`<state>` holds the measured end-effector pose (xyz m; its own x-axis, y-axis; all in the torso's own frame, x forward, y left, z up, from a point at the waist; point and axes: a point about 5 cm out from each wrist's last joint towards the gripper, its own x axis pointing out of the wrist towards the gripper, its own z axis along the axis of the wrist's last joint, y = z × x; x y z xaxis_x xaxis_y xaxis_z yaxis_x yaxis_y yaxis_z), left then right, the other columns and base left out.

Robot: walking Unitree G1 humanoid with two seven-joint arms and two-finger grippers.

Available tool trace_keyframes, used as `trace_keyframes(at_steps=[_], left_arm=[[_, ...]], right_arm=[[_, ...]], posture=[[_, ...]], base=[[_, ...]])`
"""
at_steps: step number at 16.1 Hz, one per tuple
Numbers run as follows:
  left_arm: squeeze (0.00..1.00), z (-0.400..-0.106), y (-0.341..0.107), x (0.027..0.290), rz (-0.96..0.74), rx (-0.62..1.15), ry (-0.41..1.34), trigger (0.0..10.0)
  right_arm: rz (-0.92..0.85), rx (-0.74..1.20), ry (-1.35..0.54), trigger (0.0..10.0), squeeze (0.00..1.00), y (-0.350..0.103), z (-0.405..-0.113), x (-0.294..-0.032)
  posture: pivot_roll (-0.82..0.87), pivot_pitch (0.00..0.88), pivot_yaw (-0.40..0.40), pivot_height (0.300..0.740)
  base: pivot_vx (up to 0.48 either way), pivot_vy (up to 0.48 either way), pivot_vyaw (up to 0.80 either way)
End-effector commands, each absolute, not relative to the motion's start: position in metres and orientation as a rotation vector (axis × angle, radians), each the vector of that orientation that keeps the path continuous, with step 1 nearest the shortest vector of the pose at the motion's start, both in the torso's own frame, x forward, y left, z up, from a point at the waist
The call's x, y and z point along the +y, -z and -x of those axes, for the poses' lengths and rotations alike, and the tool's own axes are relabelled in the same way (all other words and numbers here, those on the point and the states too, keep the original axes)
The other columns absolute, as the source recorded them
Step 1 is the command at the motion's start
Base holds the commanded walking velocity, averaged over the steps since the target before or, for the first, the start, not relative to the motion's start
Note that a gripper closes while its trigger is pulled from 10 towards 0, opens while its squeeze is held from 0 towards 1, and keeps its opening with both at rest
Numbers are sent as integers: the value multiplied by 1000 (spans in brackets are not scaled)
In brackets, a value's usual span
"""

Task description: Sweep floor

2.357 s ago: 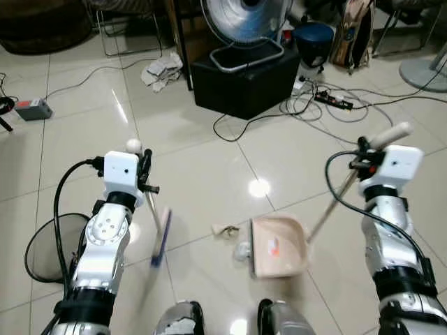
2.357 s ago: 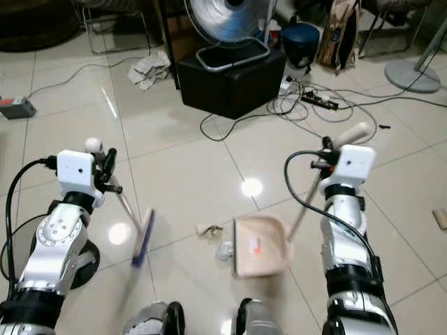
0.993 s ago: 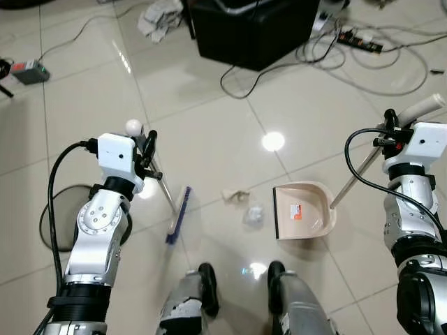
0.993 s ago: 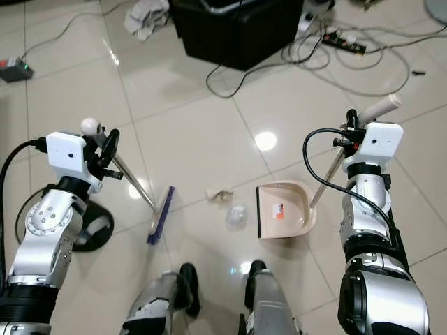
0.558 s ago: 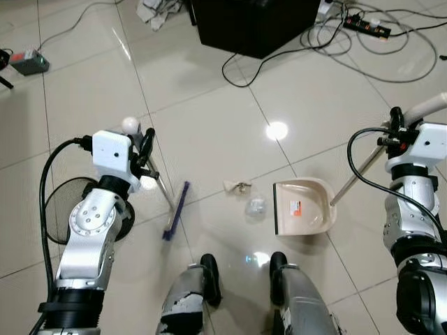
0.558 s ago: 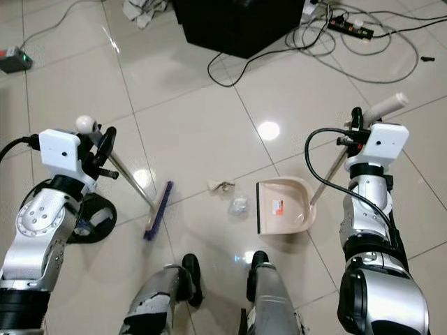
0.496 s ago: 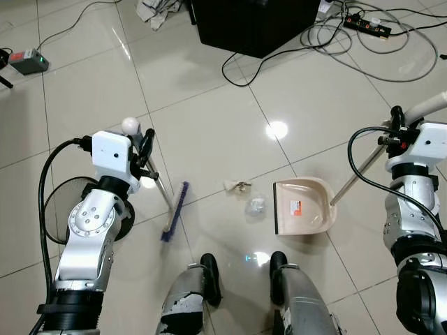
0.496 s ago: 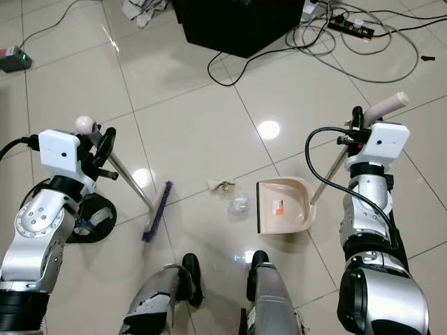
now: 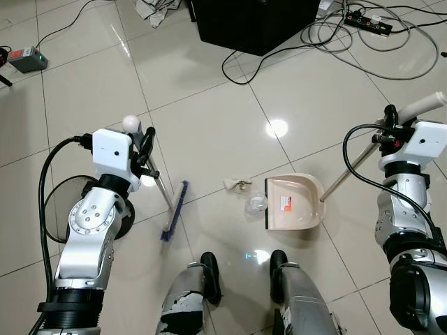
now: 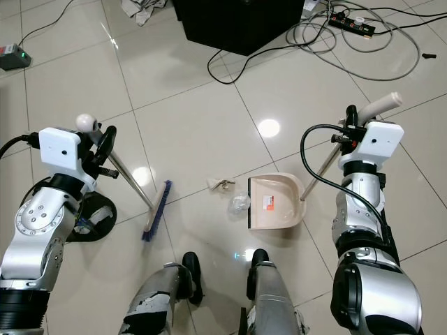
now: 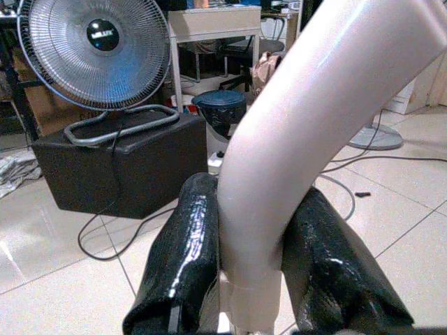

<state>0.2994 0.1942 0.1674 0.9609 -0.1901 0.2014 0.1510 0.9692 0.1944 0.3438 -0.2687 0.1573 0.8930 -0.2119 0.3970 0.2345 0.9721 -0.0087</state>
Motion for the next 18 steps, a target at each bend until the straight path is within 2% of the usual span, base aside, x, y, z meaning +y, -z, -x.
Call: trace_keyframes(at_steps=[1,6,12,18], left_arm=[[0,-298,-161,199,-186,-197,157,10000],[0,-309,-151,199,-185,-179,136,10000],[0,-317,-148,203,-168,-188,90,10000],[0,-315,-157,216,-188,-207,67,10000]], right_arm=[[64,-386,228,10000,0,-152,-343,-267],[103,-355,244,10000,0,-155,-345,-273],[114,-365,245,10000,0,-163,-347,-278],[42,-418,280,10000,0,-160,-345,-270]], posture=[[133,348,113,740],[55,265,64,740],[9,245,20,740],[92,312,110,740]], base=[[0,0,0],[0,0,0],[0,0,0],[0,0,0]])
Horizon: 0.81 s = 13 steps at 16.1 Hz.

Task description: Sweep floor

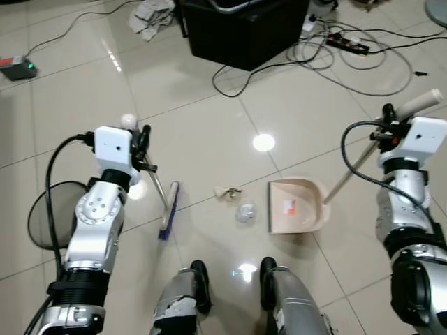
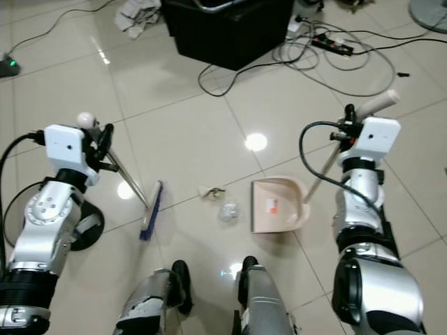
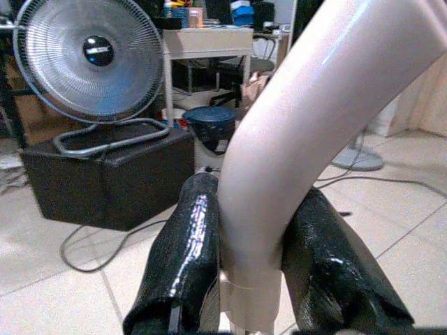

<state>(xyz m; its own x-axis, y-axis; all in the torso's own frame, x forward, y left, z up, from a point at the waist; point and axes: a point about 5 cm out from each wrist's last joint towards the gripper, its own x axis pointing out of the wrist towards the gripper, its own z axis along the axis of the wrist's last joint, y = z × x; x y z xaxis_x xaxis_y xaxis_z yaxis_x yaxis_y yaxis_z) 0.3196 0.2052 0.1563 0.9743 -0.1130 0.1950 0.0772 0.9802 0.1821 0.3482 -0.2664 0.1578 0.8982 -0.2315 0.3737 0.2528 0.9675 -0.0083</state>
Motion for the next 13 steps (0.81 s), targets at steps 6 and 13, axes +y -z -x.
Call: trace_keyframes(at_steps=[6,13], left_arm=[[0,-317,-156,204,-171,-196,107,10000],[0,-313,-150,199,-166,-182,111,10000]], right_arm=[[33,-371,295,10000,0,-141,-341,-259],[81,-320,268,10000,0,-135,-343,-251]], posture=[[116,332,131,740],[89,346,92,740]], base=[[0,0,0],[0,0,0]])
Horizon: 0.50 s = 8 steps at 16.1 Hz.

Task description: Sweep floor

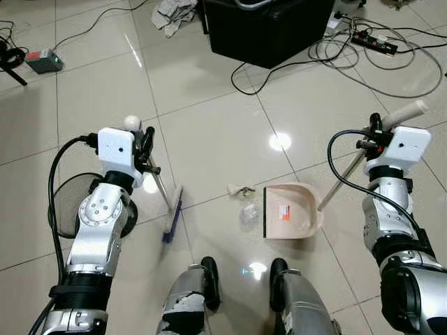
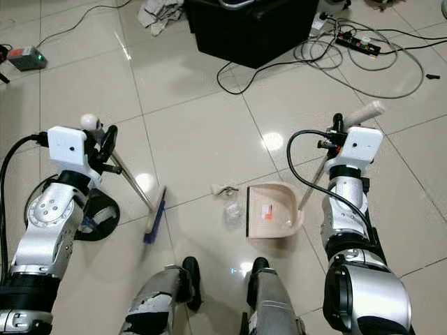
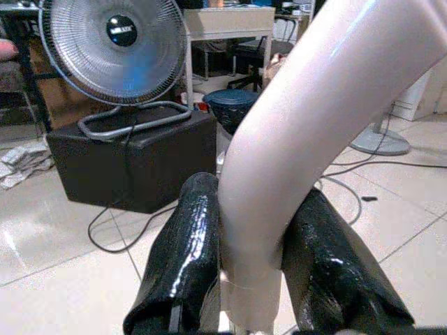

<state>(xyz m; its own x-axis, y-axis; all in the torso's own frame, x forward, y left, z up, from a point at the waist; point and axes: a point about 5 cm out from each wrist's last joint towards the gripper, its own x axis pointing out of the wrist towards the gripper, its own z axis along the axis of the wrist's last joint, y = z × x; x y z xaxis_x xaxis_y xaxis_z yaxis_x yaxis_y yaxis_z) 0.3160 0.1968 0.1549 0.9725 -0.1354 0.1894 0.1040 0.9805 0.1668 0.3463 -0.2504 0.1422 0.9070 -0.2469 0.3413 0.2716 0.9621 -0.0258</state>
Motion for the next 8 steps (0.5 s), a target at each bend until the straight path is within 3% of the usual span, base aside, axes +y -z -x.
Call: trace_keyframes(at_steps=[1,8], left_arm=[[0,-312,-147,202,-174,-181,99,10000],[0,-309,-138,190,-146,-188,61,10000]], right_arm=[[69,-300,287,10000,0,-131,-342,-251],[123,-323,259,10000,0,-148,-348,-259]], posture=[[69,333,52,740],[-33,359,-47,740]], base=[[0,0,0],[0,0,0]])
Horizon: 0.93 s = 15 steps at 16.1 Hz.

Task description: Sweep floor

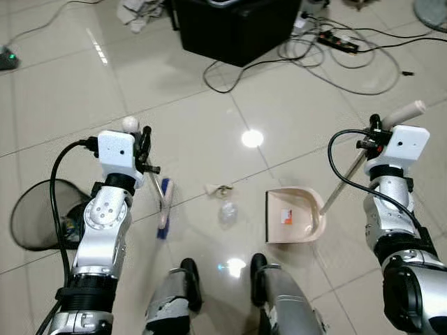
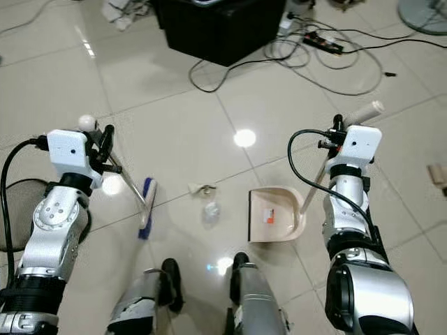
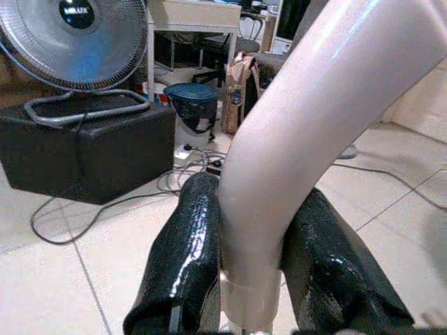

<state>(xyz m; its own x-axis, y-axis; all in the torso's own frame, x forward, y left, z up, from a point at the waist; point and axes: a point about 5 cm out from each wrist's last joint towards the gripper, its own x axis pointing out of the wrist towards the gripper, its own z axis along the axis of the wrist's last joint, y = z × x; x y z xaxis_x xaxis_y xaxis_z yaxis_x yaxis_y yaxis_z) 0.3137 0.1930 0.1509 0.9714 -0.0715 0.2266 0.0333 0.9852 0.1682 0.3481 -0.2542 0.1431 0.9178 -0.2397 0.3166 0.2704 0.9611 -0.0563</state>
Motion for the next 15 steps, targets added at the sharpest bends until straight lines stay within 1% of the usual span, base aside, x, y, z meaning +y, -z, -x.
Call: trace_keyframes(at_steps=[1,6,8,11,15], left_arm=[[0,-308,-137,190,-147,-188,61,10000],[0,-306,-146,195,-171,-209,54,10000],[0,-306,-147,195,-177,-208,60,10000],[0,-305,-145,195,-170,-196,59,10000],[0,-305,-145,191,-161,-190,71,10000]], right_arm=[[124,-325,257,10000,0,-149,-348,-259],[67,-361,264,10000,0,-155,-350,-260],[23,-370,244,10000,0,-152,-351,-251],[14,-358,215,10000,0,-145,-350,-240],[-20,-352,192,10000,0,-138,-348,-232]], posture=[[-33,359,-47,740],[17,389,-25,740],[22,399,-16,740],[19,405,-17,740],[18,406,-14,740]], base=[[0,0,0],[0,0,0],[0,0,0],[0,0,0],[0,0,0]])
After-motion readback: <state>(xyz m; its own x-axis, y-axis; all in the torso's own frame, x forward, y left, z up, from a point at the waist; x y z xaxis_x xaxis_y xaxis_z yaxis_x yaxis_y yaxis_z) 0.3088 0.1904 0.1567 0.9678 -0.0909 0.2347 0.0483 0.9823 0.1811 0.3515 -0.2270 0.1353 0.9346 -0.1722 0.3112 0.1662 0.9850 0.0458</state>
